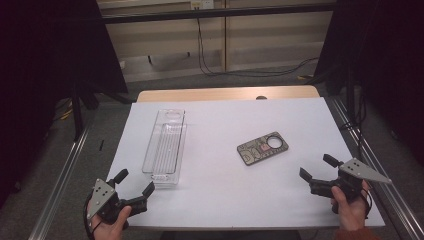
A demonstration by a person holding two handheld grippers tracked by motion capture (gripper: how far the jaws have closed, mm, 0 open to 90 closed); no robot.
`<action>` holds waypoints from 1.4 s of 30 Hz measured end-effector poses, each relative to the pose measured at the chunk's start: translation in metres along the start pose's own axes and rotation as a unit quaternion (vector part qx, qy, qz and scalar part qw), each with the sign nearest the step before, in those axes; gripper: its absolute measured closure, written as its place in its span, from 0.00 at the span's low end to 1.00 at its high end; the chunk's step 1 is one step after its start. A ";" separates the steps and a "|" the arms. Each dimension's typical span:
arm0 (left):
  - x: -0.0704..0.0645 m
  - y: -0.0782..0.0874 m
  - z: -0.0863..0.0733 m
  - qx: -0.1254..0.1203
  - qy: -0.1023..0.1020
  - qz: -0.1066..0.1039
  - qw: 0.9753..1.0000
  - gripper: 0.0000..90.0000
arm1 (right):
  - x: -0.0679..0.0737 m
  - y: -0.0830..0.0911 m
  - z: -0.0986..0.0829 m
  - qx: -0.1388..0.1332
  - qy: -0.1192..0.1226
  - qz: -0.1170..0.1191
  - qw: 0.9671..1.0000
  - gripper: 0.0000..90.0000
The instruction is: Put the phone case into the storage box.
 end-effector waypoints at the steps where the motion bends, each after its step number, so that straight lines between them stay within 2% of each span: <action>1: 0.000 0.000 0.000 -0.001 0.000 -0.002 1.000 0.02 | 0.000 0.000 0.000 0.003 -0.001 0.001 1.000 0.02; 3: -0.001 -0.001 0.000 -0.003 0.004 -0.003 1.000 0.02 | 0.000 0.000 -0.001 0.004 0.001 0.004 1.000 0.02; 8: -0.002 -0.001 0.001 -0.001 0.000 -0.006 1.000 0.02 | 0.001 -0.002 -0.003 0.015 -0.004 0.013 1.000 0.02; 13: -0.002 -0.001 0.000 -0.004 0.005 -0.007 1.000 0.02 | 0.005 -0.006 -0.004 0.027 -0.008 0.038 0.999 0.02; 15: -0.001 0.000 -0.001 0.003 -0.001 -0.008 1.000 0.02 | 0.007 -0.006 -0.003 0.028 -0.008 0.044 0.999 0.02; 17: -0.001 0.002 0.000 -0.003 0.005 -0.004 1.000 0.02 | 0.011 -0.008 -0.002 0.034 -0.007 0.057 0.998 0.02; 20: -0.001 0.002 0.000 0.000 0.003 -0.007 1.000 0.02 | 0.013 -0.010 -0.002 0.035 -0.003 0.062 0.997 0.02; 21: -0.001 0.002 0.000 -0.001 0.003 -0.007 1.000 0.02 | 0.017 -0.012 -0.002 0.038 0.000 0.073 0.997 0.02; 27: -0.001 0.002 0.000 0.000 0.002 -0.005 1.000 0.02 | 0.025 -0.021 0.002 0.036 0.008 0.101 0.994 0.02; 28: -0.001 0.002 0.000 0.000 0.002 -0.010 1.000 0.02 | 0.026 -0.023 0.003 0.037 0.008 0.101 0.994 0.02; 37: -0.001 0.003 0.000 -0.001 0.004 -0.008 1.000 0.02 | 0.033 -0.032 0.013 0.034 0.021 0.123 0.992 0.05; 39: -0.001 0.003 0.000 0.001 0.003 -0.007 1.000 0.02 | 0.033 -0.038 0.017 0.034 0.031 0.128 0.991 0.06; 42: -0.001 0.002 0.000 0.001 0.002 -0.008 1.000 0.02 | 0.033 -0.043 0.021 0.034 0.032 0.129 0.991 0.08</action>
Point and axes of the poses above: each handheld gripper's, and its own axes: y roughly backward along the jaws, z roughly out of its top, x roughly to its left, the point moved 4 cm from there along -y, roughly forward along the jaws, and after that the axes turned 11 degrees about y, right-handed, at the moved point
